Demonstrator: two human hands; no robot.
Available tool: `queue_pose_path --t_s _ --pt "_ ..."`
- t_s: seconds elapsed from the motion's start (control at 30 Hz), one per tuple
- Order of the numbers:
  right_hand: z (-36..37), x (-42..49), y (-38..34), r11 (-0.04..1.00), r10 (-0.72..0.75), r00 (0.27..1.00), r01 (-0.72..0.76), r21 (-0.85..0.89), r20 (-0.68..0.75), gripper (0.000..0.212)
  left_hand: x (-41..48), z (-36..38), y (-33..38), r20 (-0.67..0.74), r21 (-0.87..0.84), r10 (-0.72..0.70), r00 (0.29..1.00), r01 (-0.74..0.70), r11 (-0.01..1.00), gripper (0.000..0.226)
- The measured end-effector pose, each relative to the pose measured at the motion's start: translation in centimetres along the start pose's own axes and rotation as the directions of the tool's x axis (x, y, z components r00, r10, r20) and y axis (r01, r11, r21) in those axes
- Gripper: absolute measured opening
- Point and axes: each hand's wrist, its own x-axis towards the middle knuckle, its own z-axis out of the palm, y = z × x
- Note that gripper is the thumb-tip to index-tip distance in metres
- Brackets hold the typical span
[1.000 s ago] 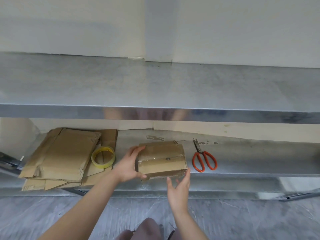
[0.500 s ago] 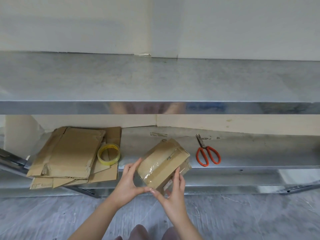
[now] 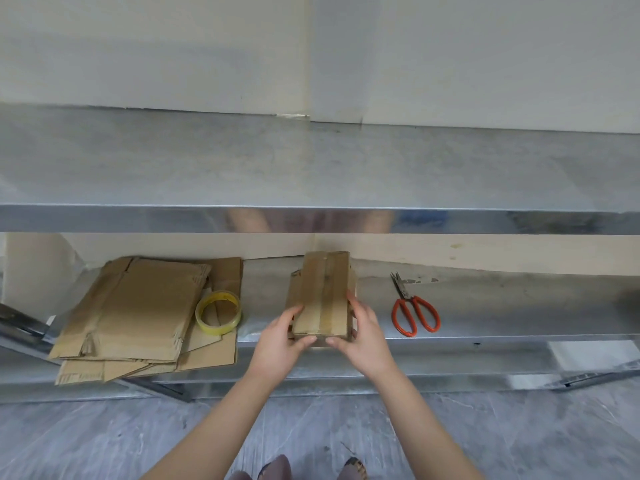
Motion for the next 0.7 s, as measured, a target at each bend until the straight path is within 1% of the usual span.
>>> queue_pose_path --t_s 0.03,0.1,0.2,0.27,0.37,0.47,0.6,0.63,0.7 --pt "0.3 0.3 0.2 1.0 0.015 1.0 -0.015 -0.007 0.002 0.096 0.0 0.1 -0.3 -0.007 -0.015 -0.011 1.0 0.011 1.0 0.065" --pt "0.9 0.5 1.0 0.998 0.051 0.998 -0.052 0.035 0.027 0.093 0.0 0.2 -1.0 -0.014 -0.044 -0.017 1.0 0.016 0.999 0.063" --pt "1.6 0.4 2.3 0.995 0.068 0.996 -0.071 0.065 0.056 0.087 0.2 0.4 -1.9 0.011 -0.058 -0.036 0.999 0.037 0.998 0.062" --pt "1.7 0.8 2.7 0.996 0.073 0.997 -0.074 0.053 0.033 0.082 0.7 0.4 -1.9 0.02 -0.07 -0.056 0.998 0.057 0.996 0.062" --pt "1.3 2.2 2.8 0.996 0.086 0.995 -0.087 -0.03 -0.044 0.081 2.3 0.5 -1.0 0.038 -0.032 -0.06 0.997 0.061 0.998 0.061" --pt "0.1 3.7 2.7 0.99 0.074 0.994 -0.083 -0.116 -0.082 0.077 4.0 1.1 0.3 0.067 0.057 -0.043 0.997 0.039 0.998 0.06" --pt "-0.7 3.5 2.6 0.977 0.048 0.998 -0.053 -0.205 -0.032 0.074 4.5 1.4 1.1 0.116 0.29 -0.045 0.992 0.01 0.957 0.06" --pt "-0.7 3.1 2.6 0.973 0.033 0.999 -0.037 -0.228 -0.025 0.075 4.3 1.1 1.1 0.128 0.336 -0.03 0.991 -0.015 0.942 0.061" --pt "-0.8 2.0 2.4 0.953 -0.022 0.998 0.002 -0.303 -0.061 0.075 4.0 0.4 0.9 0.136 0.456 0.053 0.989 -0.11 0.883 0.065"
